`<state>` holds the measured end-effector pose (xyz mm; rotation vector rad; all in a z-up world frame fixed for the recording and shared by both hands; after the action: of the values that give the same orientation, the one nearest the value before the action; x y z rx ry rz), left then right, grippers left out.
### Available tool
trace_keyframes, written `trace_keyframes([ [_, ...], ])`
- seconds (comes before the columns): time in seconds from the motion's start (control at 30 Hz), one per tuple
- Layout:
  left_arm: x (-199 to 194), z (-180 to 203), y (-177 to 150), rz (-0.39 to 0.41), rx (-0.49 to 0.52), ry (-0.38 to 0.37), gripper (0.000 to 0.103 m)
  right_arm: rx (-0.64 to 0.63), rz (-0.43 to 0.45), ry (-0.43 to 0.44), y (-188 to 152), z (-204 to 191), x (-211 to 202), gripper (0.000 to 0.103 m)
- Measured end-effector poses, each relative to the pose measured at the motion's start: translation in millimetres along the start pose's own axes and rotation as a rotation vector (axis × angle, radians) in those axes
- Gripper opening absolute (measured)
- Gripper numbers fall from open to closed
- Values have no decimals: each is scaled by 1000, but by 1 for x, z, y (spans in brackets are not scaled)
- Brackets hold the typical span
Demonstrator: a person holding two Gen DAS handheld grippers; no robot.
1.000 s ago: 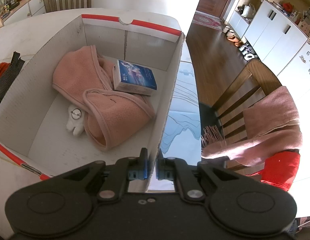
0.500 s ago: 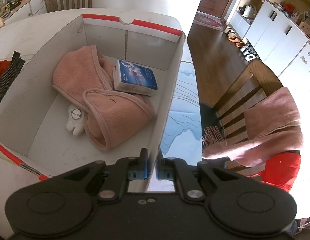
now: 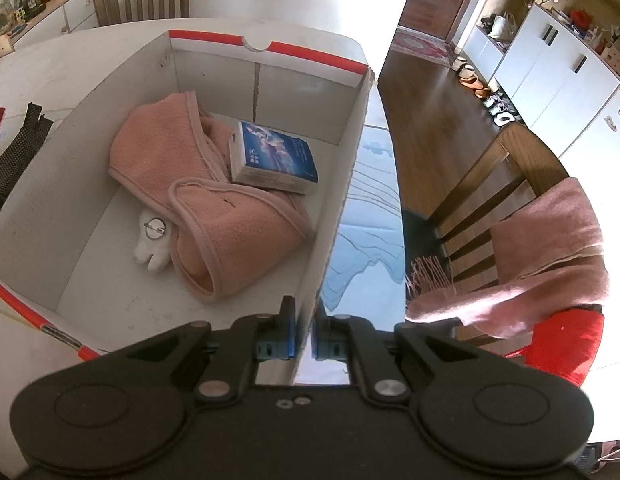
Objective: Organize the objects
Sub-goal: 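Move the left tool to the pink strawberry plush and grasp it, then carry the pink plush with the left gripper into the box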
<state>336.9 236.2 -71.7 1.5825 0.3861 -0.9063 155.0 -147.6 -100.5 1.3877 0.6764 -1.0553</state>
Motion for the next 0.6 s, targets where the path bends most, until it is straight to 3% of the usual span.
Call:
trace_keyframes([
  [0.6, -48, 38, 14, 28, 123, -105, 76, -12, 12, 13, -2, 2, -3, 6],
])
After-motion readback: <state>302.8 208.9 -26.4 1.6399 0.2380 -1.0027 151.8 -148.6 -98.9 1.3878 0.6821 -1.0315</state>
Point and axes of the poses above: each gripper's, at about its wrist camera, not at the fingertips, and x roughly the way its jaws point, z to its right, y to its top, the point moved 1 cm from there along x, roughly the way its jaws point
